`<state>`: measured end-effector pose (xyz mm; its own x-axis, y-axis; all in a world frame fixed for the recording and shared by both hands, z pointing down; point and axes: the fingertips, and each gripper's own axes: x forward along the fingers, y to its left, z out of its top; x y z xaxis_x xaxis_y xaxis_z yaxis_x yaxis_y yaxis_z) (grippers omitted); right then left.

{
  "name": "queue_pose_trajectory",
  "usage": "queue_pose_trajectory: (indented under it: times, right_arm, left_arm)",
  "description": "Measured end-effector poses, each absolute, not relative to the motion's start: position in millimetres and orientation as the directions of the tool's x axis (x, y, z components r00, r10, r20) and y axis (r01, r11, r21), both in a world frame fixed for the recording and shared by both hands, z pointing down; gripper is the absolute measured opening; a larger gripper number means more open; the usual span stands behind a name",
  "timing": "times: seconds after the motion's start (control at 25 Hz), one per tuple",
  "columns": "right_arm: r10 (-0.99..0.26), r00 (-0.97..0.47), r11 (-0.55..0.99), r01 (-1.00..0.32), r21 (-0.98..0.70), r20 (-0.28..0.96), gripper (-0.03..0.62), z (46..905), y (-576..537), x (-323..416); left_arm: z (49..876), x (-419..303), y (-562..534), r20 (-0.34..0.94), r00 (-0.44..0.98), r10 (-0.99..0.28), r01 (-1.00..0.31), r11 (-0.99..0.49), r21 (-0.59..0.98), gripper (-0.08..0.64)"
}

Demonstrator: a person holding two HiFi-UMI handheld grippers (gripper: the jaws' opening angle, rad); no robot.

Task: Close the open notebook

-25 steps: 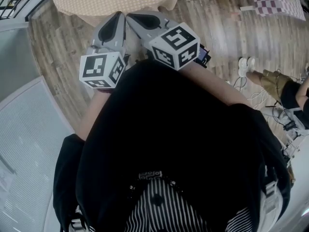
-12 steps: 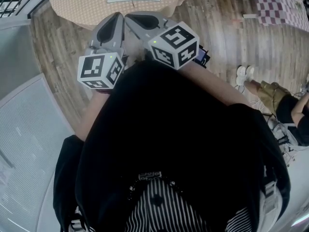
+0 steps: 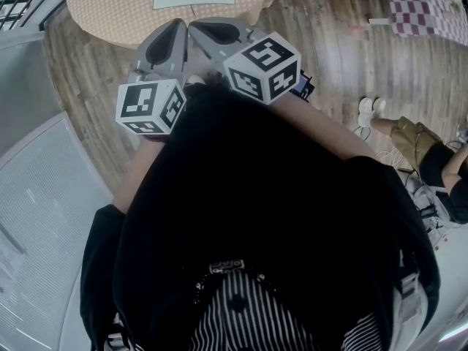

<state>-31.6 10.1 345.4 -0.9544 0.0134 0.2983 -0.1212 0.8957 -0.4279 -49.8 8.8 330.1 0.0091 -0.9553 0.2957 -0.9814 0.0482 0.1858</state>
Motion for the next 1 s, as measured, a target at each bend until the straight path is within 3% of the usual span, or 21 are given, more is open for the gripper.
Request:
queue_pose_trajectory:
  times: [0.52, 0.84, 1.0]
  right_arm:
    - [-0.063, -0.948, 0.896, -0.192, -0.4, 0.313, 0.0, 345, -36, -59]
    - [-0.117, -0.933, 0.902, -0.243, -0.357, 0.341, 0.0, 342, -67, -112]
    - [-0.138, -0.914, 0.892, -0.281, -0.353, 0.381, 0.0, 349, -83, -144]
  left_arm:
    - [331, -77, -40, 0.282, 0.105, -0.954, -0.978, -0.048, 0.204, -0.012]
    - [321, -135, -83, 0.223, 0.152, -0.963, -0.969, -0.1, 0.228, -0.012]
    - [309, -148, -101, 0.175, 0.241, -0.955, -0.955, -0.201, 0.217, -0.012]
